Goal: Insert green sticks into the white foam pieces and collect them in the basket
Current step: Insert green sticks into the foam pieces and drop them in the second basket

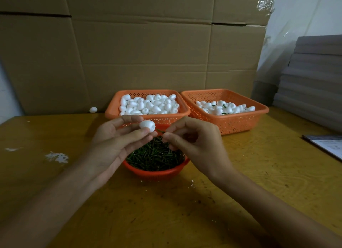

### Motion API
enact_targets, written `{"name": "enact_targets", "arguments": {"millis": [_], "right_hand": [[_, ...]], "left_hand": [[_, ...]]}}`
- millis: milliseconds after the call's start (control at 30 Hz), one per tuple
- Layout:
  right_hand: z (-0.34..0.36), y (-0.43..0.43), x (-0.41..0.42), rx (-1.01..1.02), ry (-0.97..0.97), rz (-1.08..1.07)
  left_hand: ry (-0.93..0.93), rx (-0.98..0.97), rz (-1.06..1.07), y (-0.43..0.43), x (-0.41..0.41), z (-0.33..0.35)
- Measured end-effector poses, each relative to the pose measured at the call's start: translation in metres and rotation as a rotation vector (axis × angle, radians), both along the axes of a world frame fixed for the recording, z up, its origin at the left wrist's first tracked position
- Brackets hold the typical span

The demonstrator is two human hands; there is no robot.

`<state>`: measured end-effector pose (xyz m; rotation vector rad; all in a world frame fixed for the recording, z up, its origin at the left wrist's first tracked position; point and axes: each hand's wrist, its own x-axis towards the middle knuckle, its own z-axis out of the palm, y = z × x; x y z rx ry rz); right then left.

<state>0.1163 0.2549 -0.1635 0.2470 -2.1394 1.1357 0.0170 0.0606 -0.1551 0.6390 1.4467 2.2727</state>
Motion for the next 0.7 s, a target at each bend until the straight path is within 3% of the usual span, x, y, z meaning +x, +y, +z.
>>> {"name": "enact_targets", "arguments": {"millis": [200, 367, 700], "right_hand": [[0.002, -0.002, 0.002, 0.025, -0.018, -0.019], [0.000, -0.005, 0.003, 0.141, 0.018, -0.070], [-0.006, -0.008, 0.001, 0.082, 0.073, -0.025]], "left_hand": [[0.122, -0.042, 0.029, 0.003, 0.006, -0.001], [0.411, -0.123, 0.152, 0.009, 0.014, -0.007], [0.868, -0.146, 0.238, 0.009, 0.024, -0.003]]}}
